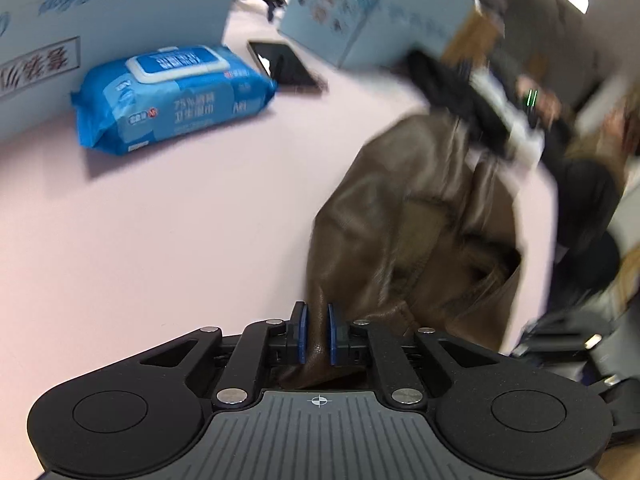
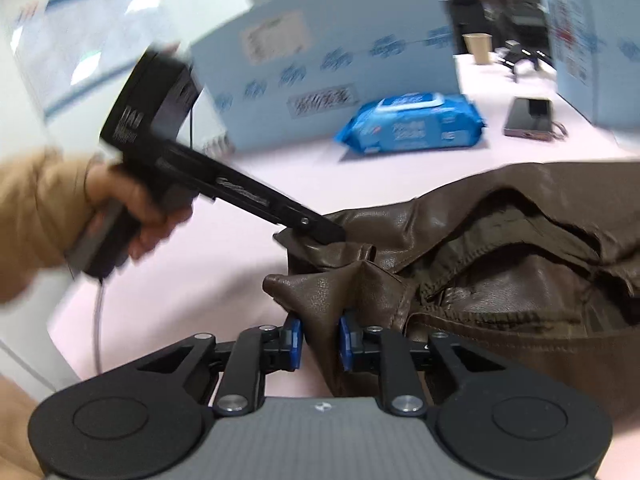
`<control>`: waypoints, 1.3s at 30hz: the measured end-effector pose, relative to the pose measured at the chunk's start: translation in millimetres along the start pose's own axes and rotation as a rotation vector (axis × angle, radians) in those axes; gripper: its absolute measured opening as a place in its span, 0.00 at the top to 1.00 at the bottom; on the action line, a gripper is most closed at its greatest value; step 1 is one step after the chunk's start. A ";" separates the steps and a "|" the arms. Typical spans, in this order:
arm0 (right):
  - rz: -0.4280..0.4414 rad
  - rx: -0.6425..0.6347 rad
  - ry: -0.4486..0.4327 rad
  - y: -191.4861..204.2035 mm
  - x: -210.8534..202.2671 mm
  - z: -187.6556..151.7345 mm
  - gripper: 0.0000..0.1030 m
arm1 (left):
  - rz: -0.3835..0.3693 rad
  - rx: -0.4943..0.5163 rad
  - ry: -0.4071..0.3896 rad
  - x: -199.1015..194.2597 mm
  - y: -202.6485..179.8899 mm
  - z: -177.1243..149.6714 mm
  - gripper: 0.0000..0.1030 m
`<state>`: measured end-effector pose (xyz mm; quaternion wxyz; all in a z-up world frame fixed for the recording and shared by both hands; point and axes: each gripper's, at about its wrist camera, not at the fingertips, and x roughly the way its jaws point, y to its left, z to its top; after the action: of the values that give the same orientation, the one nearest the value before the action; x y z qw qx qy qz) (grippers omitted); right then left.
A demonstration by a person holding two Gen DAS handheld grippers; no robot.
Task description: Fold clothes
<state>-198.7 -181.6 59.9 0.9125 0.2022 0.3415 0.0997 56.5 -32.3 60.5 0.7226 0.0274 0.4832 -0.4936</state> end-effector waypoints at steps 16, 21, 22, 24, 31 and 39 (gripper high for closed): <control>0.217 0.555 -0.322 -158.8 -119.5 2.9 0.85 | -0.138 0.053 -0.178 61.2 -116.0 109.8 0.98; 0.244 0.622 -0.337 -213.5 -137.3 12.4 0.87 | -0.115 0.047 -0.156 101.5 -145.5 133.3 0.98; 0.254 0.637 -0.344 -221.9 -139.6 13.6 0.87 | -0.110 0.038 -0.154 107.8 -147.0 136.3 0.98; 0.275 0.668 -0.357 -238.9 -144.2 16.0 0.88 | -0.107 0.015 -0.158 117.3 -151.6 145.8 0.98; 0.309 0.736 -0.424 -274.9 -145.8 18.6 0.89 | -0.118 0.034 -0.136 150.4 -168.0 174.7 0.98; 0.280 0.825 -0.518 -316.8 -158.7 22.5 0.89 | -0.130 0.062 -0.185 165.2 -190.8 210.6 0.98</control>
<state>-288.5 -523.8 29.4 0.7893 0.6078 0.0843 0.0243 64.3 -352.1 136.0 0.7294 -0.0275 0.3997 -0.5544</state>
